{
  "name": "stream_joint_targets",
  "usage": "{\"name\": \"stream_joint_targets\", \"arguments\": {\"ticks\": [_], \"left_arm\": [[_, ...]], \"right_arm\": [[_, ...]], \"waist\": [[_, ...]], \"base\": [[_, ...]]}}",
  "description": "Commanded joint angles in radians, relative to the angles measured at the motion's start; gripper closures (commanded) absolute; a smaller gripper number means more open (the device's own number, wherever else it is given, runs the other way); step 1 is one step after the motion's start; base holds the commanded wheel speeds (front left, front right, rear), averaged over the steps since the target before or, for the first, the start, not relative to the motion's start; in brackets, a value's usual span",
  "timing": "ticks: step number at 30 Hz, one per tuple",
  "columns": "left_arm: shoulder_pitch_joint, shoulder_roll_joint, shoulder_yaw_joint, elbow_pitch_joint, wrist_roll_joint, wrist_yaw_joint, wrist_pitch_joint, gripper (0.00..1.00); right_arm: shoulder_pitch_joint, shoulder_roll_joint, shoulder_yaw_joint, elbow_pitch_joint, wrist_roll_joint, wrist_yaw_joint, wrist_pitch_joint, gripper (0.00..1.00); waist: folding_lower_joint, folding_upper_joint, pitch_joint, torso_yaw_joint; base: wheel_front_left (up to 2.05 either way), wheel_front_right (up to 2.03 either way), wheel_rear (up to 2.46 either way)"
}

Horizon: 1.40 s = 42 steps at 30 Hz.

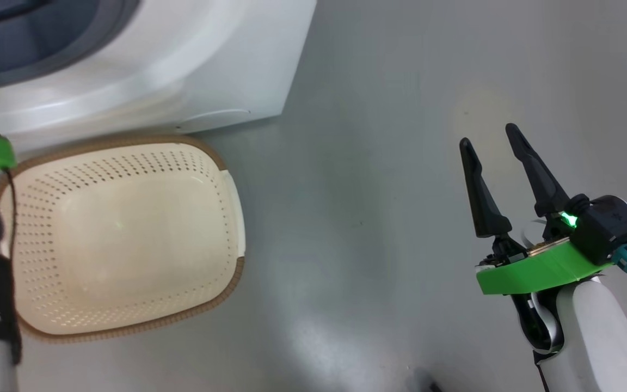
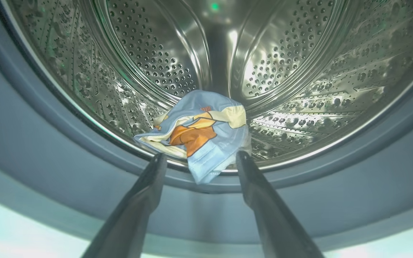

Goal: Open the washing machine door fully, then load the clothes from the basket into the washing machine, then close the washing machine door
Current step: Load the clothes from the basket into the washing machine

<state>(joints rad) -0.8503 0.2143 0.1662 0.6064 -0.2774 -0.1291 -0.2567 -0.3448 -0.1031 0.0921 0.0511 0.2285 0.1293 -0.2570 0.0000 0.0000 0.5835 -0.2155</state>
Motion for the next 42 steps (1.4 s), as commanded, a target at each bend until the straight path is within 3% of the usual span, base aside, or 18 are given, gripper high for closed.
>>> {"name": "stream_joint_targets", "arguments": {"ticks": [1, 17, 42], "left_arm": [[0.057, 0.031, 0.015, -0.047, -0.006, -0.002, -0.005, 0.0], [0.405, -0.065, -0.008, -0.215, 0.026, -0.002, -0.005, 0.0], [0.759, -0.111, 0.013, -0.401, 0.049, -0.002, -0.005, 0.0]], "right_arm": [[0.031, -0.012, 0.015, -0.017, -0.013, 0.001, -0.005, 0.0], [0.133, -0.081, -0.002, 0.008, -0.014, 0.001, -0.005, 0.0], [0.315, -0.113, -0.049, 0.013, -0.009, 0.001, -0.005, 0.0]], "waist": [[0.0, 0.0, -0.045, 0.034], [0.0, 0.0, -0.238, 0.119], [0.0, 0.0, -0.448, 0.181]], "base": [[0.0, 0.0, 0.0], [0.0, 0.0, 0.0], [0.0, 0.0, 0.0]]}}
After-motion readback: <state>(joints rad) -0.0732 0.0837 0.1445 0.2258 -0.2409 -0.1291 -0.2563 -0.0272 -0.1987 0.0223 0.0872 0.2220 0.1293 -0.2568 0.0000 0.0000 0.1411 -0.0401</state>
